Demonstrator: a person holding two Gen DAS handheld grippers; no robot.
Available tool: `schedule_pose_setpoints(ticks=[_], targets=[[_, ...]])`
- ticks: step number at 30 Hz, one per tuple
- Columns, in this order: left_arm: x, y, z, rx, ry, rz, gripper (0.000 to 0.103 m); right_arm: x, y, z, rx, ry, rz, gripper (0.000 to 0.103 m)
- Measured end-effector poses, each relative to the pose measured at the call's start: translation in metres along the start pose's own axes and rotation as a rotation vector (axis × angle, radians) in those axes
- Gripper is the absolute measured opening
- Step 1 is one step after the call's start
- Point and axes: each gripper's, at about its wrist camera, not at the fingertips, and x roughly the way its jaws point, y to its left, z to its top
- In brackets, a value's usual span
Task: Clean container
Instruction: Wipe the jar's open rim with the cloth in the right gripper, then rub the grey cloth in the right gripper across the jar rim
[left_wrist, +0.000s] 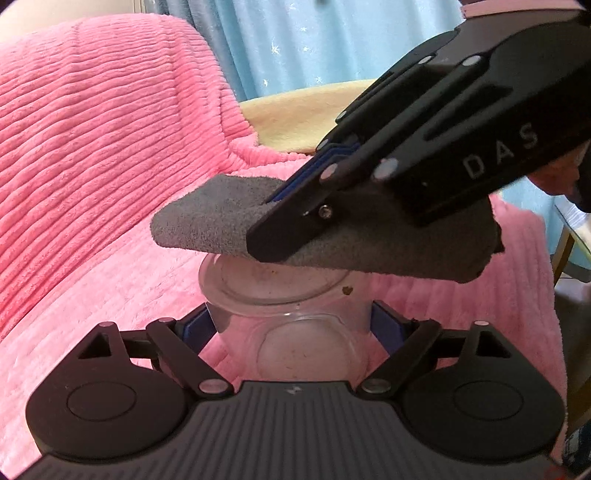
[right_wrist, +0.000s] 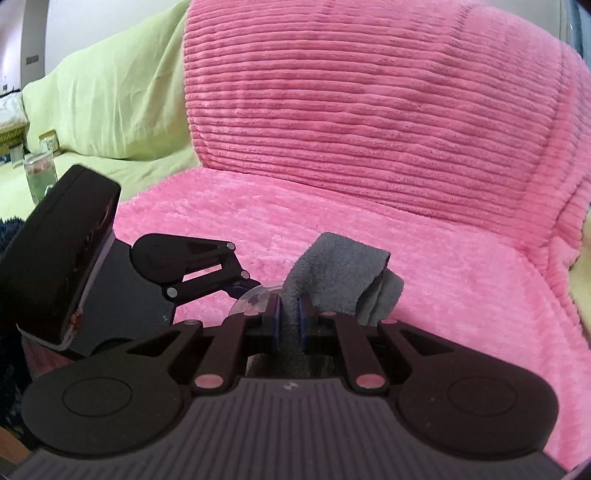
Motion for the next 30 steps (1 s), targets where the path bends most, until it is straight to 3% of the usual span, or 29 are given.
schedule_pose_setpoints(ticks=[6,9,12,20,23,30], targets=[[0.006,-0.003,0.007,0.012,0.0,0.019,0.087,0.0,-0.004,-0.006,0.012,-0.033,-0.087,0.007],[0.012,-0.004,0.013,0.015,-0.01,0.029,0.087,-0.005,-0.017,-0.013,0.184,-0.091,-0.076,0.007],[0.016,-0.004,0.015,0.014,-0.011,0.032,0.087,-0.008,-0.019,-0.019,0.276,-0.12,-0.07,0.008],[0.034,-0.016,0.007,0.037,0.084,0.082,0.091,-0.011,-0.008,-0.023,0.319,-0.15,-0.109,0.008],[0.035,-0.018,0.007,0.026,0.093,0.116,0.103,-0.012,-0.009,-0.025,0.336,-0.152,-0.108,0.008],[0.037,-0.023,0.007,0.007,0.107,0.164,0.103,-0.011,-0.012,-0.03,0.375,-0.173,-0.096,0.008]])
